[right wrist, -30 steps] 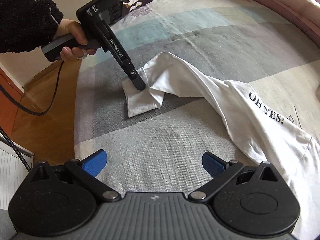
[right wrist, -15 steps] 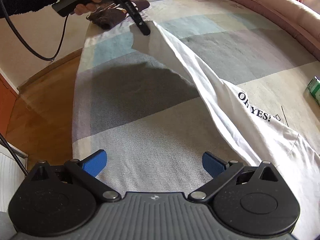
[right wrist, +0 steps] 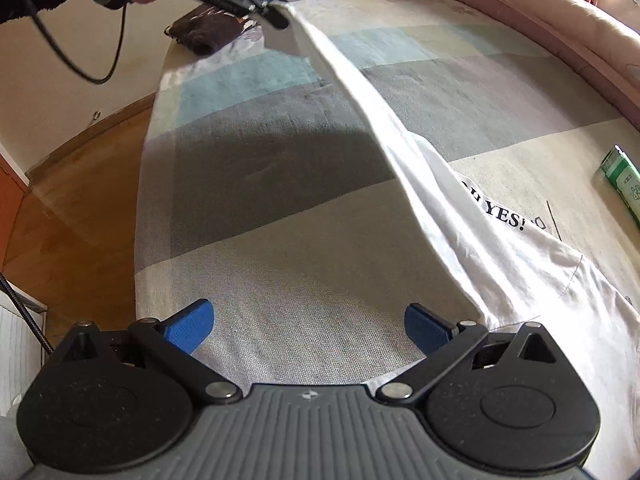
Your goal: Fold clothes
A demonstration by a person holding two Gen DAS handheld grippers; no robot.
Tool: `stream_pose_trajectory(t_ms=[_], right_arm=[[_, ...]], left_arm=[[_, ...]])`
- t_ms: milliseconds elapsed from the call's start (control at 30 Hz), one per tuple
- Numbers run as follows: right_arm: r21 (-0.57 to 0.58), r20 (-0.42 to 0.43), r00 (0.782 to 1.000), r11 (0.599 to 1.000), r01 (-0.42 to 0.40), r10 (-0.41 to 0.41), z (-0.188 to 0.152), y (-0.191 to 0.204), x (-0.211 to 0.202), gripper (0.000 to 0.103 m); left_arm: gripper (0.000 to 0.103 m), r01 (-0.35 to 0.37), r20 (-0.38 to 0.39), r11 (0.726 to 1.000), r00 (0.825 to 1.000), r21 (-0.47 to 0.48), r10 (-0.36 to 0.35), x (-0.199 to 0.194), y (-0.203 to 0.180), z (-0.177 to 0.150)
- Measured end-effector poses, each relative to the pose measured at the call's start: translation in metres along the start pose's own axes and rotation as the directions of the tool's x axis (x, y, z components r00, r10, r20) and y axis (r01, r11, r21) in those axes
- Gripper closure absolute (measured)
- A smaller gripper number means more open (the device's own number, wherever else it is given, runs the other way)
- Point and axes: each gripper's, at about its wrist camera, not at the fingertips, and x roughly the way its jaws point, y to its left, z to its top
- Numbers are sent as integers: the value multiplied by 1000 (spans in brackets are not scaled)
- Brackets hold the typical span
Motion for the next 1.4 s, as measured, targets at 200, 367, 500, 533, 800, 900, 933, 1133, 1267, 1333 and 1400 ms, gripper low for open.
stream_pose_trajectory(t_ms=[200,367,500,533,800,900,933,1133,1267,1333,1400], right_arm=[[-31,-13,1000,999,-8,8,-2,2,4,0],[-50,-25,1000,999,-10,9,-2,1,8,0],[-49,-16,1000,999,-10,9,4,-2,8,0],[-48,-12,1000,999,-10,10,5,-2,9,0],[-33,0,1000,999,1,-1,10,-9,11,0],[-25,-9,1000,1000,9,-9,9,-11,11,0],[-24,-12,1000,1000,12,-13,8,-12,12,0],[-16,-36,997,998,68,-69,1,-16,15,0],[21,-42,996,996,86,-85,2,-23,18,0],[29,-36,995,995,91,-90,4,-25,18,0],[20,-41,995,995,96,-95,7,-26,19,0]], left_arm=[[91,70,-123,998,990,-4,-70,34,-28,-33],[86,111,-194,993,974,-27,-114,37,-36,-53],[75,115,-279,986,949,-119,-145,40,-26,-70],[75,104,-288,982,946,-158,-147,40,-20,-74],[73,67,-156,777,965,-626,-209,53,39,-84],[63,95,-116,708,963,-700,-245,72,39,-84],[57,97,-134,698,954,-710,-268,81,35,-83],[86,65,-147,721,963,-690,-227,85,31,-70],[100,31,-129,754,980,-656,-153,76,32,-59],[100,13,-118,769,986,-639,-116,71,33,-53],[94,-3,-105,777,991,-629,-81,66,36,-47]])
